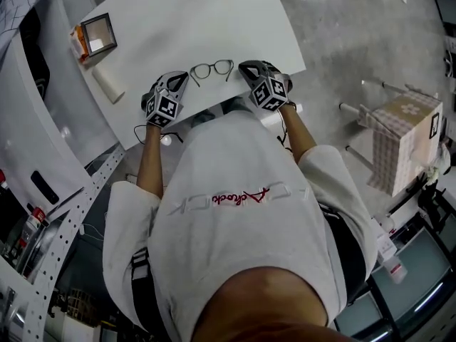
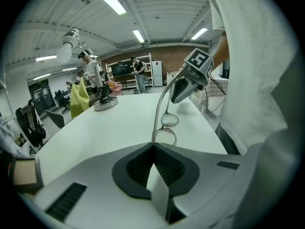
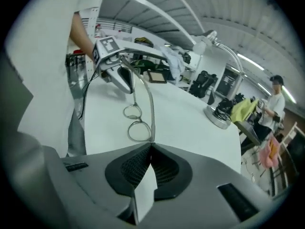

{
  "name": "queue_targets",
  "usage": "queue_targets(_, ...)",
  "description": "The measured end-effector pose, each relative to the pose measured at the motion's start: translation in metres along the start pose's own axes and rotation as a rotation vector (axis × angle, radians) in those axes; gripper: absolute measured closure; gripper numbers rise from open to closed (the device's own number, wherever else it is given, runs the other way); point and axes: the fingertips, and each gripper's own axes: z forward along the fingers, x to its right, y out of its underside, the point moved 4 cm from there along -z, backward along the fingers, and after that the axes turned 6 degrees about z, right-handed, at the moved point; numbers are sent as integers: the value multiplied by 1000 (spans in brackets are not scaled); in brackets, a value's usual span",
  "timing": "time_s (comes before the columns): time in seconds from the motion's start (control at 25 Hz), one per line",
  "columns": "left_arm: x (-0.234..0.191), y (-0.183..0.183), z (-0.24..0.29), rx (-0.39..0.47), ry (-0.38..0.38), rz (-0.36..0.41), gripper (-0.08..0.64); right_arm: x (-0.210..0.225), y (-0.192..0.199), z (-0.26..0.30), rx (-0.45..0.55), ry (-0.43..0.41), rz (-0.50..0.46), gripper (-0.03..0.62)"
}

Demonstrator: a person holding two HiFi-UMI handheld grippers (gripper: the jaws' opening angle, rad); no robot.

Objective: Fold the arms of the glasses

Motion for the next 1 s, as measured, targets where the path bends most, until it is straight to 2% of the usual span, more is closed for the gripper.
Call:
queue_targets(0.12, 0, 3, 1, -25, 16, 39, 526, -1, -2, 6, -22, -62, -115, 592)
queue_targets(0.2, -3, 2, 2, -26, 24, 45, 483, 1, -5, 10, -27, -94, -148, 529)
queue_targets(0.28, -4, 0, 1, -25, 32, 60, 451, 2, -8, 13, -30, -111, -171, 509)
queue_targets(0.52, -3, -12, 1, -11, 51, 131, 451, 4, -17, 10, -25, -120, -256, 508)
queue_targets(0.76, -4, -16, 4, -2, 63, 144, 454, 3, -26, 10, -14, -137, -327, 509)
queue_targets(0.84, -4, -16, 4, -2, 67, 149, 462, 0, -27, 10, -12, -140, -354, 533)
queue_targets(1.0, -3, -17, 5, -5, 76, 167, 503, -2, -28, 11, 0, -152, -353, 552)
